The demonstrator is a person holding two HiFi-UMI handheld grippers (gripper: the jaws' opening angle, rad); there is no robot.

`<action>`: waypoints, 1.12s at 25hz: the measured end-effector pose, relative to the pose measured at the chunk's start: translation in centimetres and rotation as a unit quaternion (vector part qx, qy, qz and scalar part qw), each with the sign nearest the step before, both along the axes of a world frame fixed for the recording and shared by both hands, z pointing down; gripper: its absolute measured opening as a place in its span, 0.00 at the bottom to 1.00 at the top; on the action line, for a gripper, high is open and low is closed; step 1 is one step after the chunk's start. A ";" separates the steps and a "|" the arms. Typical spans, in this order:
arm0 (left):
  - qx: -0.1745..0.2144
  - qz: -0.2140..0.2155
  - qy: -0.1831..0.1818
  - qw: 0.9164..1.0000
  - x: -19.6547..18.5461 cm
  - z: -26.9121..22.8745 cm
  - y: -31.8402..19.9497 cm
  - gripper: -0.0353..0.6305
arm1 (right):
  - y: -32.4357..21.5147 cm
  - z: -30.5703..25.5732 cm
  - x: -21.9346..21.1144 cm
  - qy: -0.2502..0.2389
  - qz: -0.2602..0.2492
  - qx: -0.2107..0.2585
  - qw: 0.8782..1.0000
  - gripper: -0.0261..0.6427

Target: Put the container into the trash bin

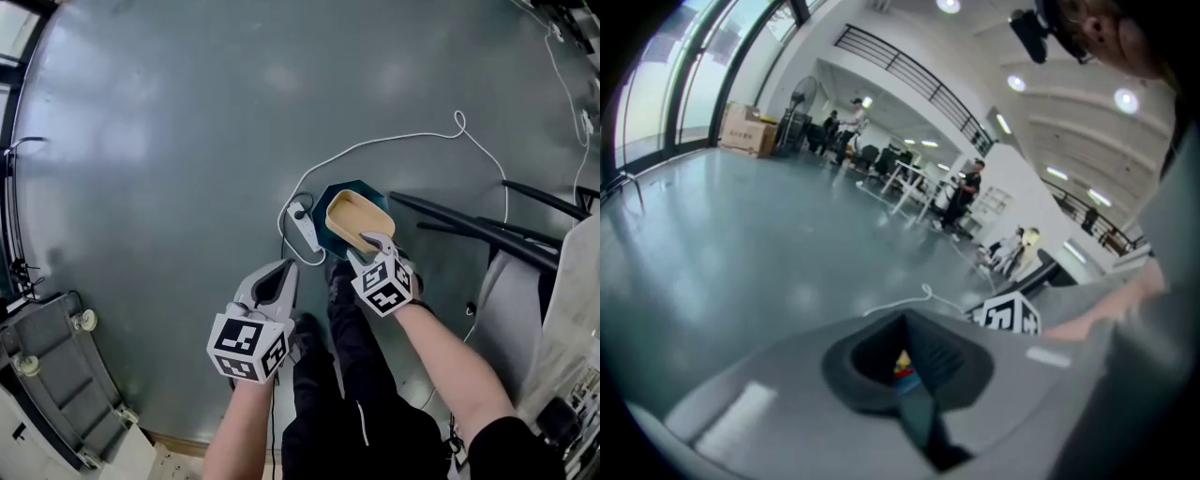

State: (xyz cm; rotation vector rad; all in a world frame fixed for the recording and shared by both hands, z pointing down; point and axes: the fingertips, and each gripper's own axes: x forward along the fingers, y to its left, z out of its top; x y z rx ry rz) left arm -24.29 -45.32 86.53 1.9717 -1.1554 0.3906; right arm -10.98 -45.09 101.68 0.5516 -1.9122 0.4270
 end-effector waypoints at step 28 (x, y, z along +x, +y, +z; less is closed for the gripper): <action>0.171 -0.015 0.037 0.984 -2.7 -35.2 9.0 0.06 | 11.9 -41.0 -1.0 -0.180 0.120 0.132 0.967 0.22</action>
